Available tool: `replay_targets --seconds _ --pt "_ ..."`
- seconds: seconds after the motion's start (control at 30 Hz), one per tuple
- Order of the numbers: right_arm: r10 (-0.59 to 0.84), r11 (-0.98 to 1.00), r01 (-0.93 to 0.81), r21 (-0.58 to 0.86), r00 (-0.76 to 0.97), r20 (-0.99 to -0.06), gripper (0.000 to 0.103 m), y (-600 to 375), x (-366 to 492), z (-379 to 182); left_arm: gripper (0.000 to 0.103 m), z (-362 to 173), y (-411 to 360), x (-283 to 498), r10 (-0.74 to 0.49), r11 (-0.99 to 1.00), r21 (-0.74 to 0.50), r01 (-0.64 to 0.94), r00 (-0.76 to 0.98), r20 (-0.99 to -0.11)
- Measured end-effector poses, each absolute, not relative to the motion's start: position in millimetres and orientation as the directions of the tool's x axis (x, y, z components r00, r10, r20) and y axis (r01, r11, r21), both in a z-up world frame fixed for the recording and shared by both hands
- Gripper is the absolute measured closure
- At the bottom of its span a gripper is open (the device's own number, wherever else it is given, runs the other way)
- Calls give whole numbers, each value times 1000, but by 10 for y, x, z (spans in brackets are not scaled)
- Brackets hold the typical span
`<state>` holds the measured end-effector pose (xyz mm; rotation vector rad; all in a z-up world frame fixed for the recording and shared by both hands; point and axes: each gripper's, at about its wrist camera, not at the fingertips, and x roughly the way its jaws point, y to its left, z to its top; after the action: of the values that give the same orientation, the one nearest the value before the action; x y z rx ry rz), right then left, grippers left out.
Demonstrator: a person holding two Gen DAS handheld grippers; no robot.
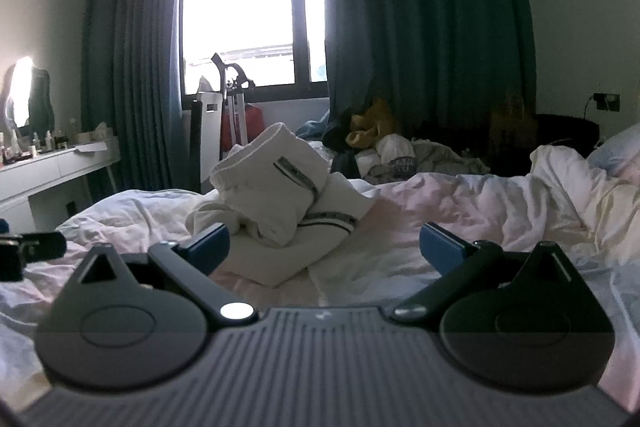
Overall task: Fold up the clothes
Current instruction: 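Move both grippers toward the folded white striped garment on the bed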
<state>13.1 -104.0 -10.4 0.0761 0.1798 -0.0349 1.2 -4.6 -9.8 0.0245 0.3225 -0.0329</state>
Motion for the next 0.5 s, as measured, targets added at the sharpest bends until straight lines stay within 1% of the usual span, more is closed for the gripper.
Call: replay_targets --seconds 0.07,0.13,0.33,0.43,0.5 --pt "-26 996 41 83 984 -176 0 -1062 121 -95 0 -107 -51 11 -35 999 28 46 948 -318" --pt "-24 994 42 99 984 -177 0 -1089 119 -85 0 -112 -68 36 -76 995 30 91 941 -331" --pt "-53 988 80 134 980 -189 0 -1216 106 -76 1 -78 -240 326 -122 986 57 154 921 -369" --pt "-84 982 110 153 982 -169 0 -1293 76 -59 4 -28 -301 629 -204 976 -16 216 893 -402" --pt "-92 982 117 148 983 -161 0 -1324 81 -50 4 0 -381 869 -242 968 -40 247 880 -408"
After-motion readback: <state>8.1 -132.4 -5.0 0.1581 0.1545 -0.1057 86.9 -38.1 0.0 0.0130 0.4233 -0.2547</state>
